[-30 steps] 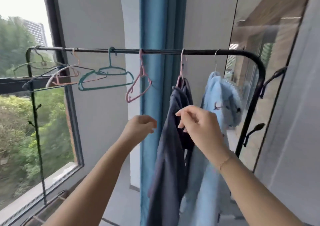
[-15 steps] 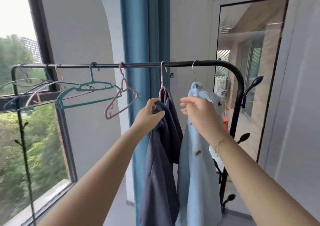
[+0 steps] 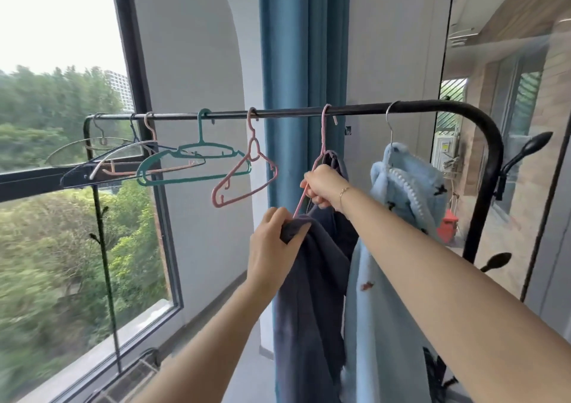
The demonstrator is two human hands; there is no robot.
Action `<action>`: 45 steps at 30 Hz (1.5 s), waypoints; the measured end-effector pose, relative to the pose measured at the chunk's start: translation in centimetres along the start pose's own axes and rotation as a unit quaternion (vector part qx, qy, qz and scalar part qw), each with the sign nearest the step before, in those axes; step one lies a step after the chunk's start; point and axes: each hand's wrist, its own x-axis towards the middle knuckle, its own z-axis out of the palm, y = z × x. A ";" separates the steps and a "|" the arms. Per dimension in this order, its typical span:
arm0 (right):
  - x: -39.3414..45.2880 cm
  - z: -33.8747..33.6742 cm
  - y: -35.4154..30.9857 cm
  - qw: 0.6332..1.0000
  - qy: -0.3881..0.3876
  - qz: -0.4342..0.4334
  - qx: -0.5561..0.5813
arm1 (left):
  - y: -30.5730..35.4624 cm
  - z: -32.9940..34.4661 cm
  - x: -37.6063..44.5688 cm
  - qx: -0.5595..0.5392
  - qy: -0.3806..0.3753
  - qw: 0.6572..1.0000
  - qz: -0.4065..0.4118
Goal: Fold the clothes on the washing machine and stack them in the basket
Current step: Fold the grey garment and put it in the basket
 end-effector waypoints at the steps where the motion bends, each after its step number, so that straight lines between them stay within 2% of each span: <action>1: 0.2 0.1 0.0 0.999 -0.001 0.010 0.034 | -0.2 -0.4 -0.2 -0.013 0.006 1.000 -0.004; 5: 0.6 1.1 -0.3 0.994 0.017 0.020 0.105 | -1.4 -2.1 -1.3 -0.067 0.009 0.998 -0.014; 9: -0.1 1.8 -1.4 0.985 0.037 0.003 0.168 | -4.6 -3.9 -1.9 -0.073 -0.023 0.996 -0.038; 14: -1.3 1.8 -4.0 0.934 0.037 -0.009 0.354 | -5.9 -4.7 -2.1 -0.122 -0.017 0.985 -0.120; 19: -3.5 1.1 -4.6 0.926 0.016 -0.032 0.376 | -5.7 -4.5 -0.8 -0.121 -0.031 0.980 -0.157; 24: -5.9 1.0 -2.9 0.894 0.095 -0.079 0.431 | -6.6 -4.0 -1.3 -0.104 -0.064 0.976 -0.180; 26: -7.2 1.6 -1.3 0.885 0.129 -0.065 0.442 | -6.8 -3.8 -1.7 -0.112 -0.074 0.973 -0.190; 29: -8.9 4.4 1.9 0.894 0.194 -0.060 0.400 | -7.4 -3.9 -2.6 -0.108 -0.101 0.968 -0.203; 32: -9.5 7.3 5.2 0.866 0.263 -0.066 0.420 | -7.9 -4.9 -3.7 -0.107 -0.100 0.966 -0.213; 34: -9.8 9.1 7.8 0.850 0.269 -0.019 0.452 | -8.1 -6.4 -4.1 -0.115 -0.077 0.965 -0.222; 36: -10.3 11.3 10.7 0.859 0.238 0.036 0.452 | -8.2 -8.4 -4.3 -0.129 -0.062 0.962 -0.230; 38: -11.3 13.8 13.2 0.912 0.141 0.037 0.385 | -8.4 -10.9 -4.8 -0.135 -0.070 0.961 -0.231; 40: -11.8 15.9 15.1 0.965 -0.038 0.000 0.258 | -8.2 -13.2 -5.3 -0.129 -0.081 0.962 -0.225; 41: -12.0 16.7 15.7 0.973 -0.134 -0.021 0.187 | -7.9 -14.4 -5.5 -0.121 -0.083 0.963 -0.224; 43: -12.5 18.2 16.6 0.951 -0.299 -0.074 0.003 | -7.5 -16.7 -5.9 -0.111 -0.077 0.965 -0.224; 45: -12.7 20.9 16.9 0.895 -0.375 -0.141 -0.196 | -7.3 -19.5 -6.5 -0.114 -0.057 0.963 -0.236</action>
